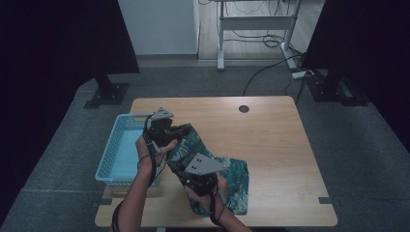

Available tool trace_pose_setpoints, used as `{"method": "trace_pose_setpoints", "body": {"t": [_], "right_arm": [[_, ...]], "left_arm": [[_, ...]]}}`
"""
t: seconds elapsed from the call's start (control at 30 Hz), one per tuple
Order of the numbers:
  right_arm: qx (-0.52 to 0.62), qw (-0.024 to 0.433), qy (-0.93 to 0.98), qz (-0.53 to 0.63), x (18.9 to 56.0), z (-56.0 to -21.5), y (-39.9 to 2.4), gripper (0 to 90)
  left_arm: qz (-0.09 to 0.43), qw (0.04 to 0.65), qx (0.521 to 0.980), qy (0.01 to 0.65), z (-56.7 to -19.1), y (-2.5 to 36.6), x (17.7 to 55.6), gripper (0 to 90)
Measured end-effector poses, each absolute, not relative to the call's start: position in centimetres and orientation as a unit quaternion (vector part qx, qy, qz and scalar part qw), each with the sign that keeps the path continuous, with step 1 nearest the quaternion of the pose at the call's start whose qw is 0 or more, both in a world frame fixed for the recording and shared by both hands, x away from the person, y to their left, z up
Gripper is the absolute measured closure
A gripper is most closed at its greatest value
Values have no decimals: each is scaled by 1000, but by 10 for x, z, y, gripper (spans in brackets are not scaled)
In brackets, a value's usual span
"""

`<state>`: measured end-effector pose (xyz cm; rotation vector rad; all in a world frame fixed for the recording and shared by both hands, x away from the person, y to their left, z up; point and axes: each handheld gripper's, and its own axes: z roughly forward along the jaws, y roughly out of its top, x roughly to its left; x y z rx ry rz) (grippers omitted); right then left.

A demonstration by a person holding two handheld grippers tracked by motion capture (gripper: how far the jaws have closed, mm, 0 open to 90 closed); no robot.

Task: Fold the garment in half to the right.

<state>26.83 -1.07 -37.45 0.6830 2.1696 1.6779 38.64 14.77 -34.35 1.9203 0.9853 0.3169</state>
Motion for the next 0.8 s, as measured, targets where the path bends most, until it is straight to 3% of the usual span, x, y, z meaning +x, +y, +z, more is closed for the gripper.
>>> {"method": "trace_pose_setpoints", "body": {"t": [0.8], "right_arm": [[279,137,754,579,256,-412,-40,858]], "left_arm": [[106,429,806,393,-381,109,384,846]]}}
